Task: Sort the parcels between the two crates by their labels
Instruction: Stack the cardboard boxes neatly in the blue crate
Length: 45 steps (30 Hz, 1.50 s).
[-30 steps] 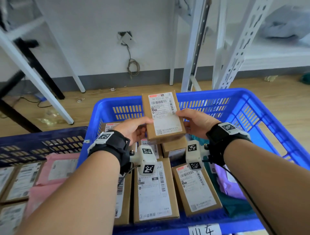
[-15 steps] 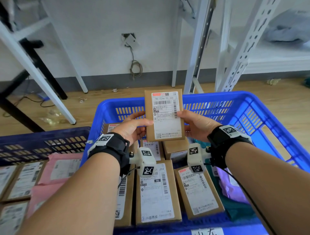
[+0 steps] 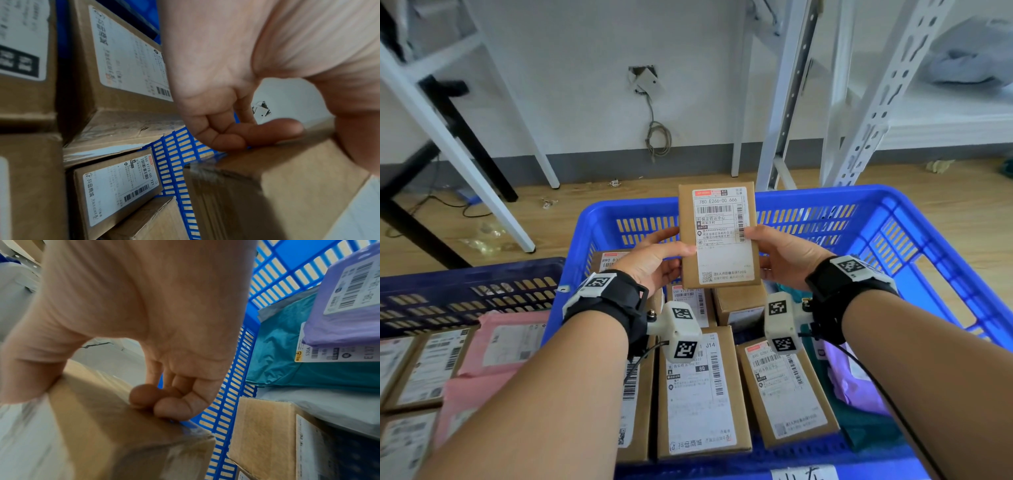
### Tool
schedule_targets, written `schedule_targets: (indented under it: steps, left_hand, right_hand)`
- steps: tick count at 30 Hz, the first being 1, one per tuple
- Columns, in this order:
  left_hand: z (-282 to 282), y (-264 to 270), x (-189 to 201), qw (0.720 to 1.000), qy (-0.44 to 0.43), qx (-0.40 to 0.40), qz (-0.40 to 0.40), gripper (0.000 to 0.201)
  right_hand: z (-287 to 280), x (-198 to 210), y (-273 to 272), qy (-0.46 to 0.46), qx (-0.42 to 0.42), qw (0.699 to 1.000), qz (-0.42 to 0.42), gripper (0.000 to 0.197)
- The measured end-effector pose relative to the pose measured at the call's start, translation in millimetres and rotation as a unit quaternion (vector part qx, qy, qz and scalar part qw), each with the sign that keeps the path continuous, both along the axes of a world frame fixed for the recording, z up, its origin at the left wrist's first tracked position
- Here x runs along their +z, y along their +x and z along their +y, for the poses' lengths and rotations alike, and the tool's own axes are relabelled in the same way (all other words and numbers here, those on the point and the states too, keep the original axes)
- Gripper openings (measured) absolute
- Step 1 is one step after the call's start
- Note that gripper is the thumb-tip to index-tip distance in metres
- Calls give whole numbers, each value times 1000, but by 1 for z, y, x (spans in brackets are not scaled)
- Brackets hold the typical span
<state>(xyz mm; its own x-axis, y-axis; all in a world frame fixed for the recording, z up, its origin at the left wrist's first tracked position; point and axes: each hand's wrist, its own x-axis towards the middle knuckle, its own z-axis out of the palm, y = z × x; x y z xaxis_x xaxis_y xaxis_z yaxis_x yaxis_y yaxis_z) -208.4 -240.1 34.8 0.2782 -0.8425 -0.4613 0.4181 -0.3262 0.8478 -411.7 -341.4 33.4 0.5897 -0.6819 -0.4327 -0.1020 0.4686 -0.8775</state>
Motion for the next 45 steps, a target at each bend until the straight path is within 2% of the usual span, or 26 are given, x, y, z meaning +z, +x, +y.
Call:
schedule_targets:
  steps: [6,11,14,16,18,21,23,26,31,34,37,40,45]
  left_hand:
    - [0,5,2,999,-2,-27,-25,52]
    - [22,13,33,997,-19,-19,-72,32]
    - [47,23,48,996,-19,12,-87,8]
    - [66,33,59,994,-23,33,-99,4]
    - [88,45,71,991,-18,50,-122,11]
    - [121,65,83,991,5,53,-126,44]
    - [141,78,87,994,11,53,-90,43]
    - [171,105,88,993,13,93,-76,35]
    - [234,166,88,985,43,146,-76,57]
    - [271,201,93,981,65,167,-78,72]
    - [301,233,92,976,91,179,-87,65]
    - [324,266,85,965,115,220,-88,40]
    - [355,322,58,938,217,244,-111,49]
  right_hand:
    - [-1,9,5,-5,-14,1000,0,38]
    - [9,32,26,0,-2,1000,-20,42]
    - [23,43,47,-4,25,999,-26,40]
    - [33,51,63,-13,49,998,-24,37]
    - [46,62,81,-31,81,996,-27,33]
    - [64,77,114,-47,95,993,-44,37]
    - [80,83,138,-50,99,992,-54,41]
    - [104,83,171,-46,122,990,-46,34]
    - [148,79,232,-62,190,980,3,45]
    - [171,79,274,-76,184,980,2,49]
    - [193,74,318,-55,191,980,18,54]
    - [223,61,364,-34,222,973,43,44]
    - [267,26,424,7,256,964,65,43]
